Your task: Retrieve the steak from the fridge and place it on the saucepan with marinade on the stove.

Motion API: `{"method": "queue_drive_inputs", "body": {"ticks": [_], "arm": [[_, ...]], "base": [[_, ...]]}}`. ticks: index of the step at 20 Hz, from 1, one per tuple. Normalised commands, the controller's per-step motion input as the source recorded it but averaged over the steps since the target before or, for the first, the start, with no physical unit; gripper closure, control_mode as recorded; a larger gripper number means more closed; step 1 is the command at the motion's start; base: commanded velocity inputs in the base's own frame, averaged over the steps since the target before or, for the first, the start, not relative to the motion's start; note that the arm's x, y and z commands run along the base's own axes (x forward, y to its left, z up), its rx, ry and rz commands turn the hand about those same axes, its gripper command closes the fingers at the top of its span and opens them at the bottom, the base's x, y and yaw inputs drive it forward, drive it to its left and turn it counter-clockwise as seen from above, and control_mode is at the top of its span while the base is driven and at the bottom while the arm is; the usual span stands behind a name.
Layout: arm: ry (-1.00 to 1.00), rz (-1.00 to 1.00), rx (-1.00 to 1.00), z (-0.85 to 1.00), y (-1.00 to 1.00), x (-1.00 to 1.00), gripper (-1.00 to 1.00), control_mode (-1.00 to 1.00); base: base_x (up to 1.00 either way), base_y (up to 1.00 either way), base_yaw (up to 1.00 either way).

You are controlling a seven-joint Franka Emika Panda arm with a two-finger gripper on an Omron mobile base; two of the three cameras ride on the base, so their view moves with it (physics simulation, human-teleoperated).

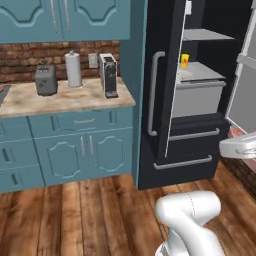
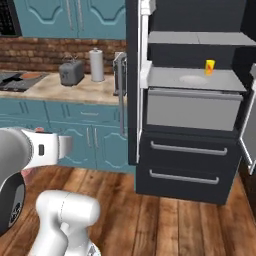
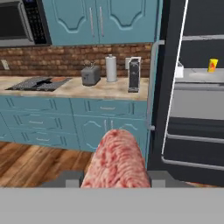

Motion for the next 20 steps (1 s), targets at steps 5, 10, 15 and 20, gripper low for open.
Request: {"method": "queue_drive_inputs", "body": {"ticks": [5,10,15,20], "arm": [[0.0,0.0,0.0,0.0,0.0,0.0,1.0,1.0],[0.0,0.0,0.0,0.0,0.0,0.0,1.0,1.0],[0.0,0.0,0.0,0.0,0.0,0.0,1.0,1.0],[0.0,0.0,0.0,0.0,0.0,0.0,1.0,1.0]], "base": [[0.0,1.0,0.0],[0.0,1.0,0.0],[0.01,1.0,0.0],[0.09,1.0,0.0]]}}
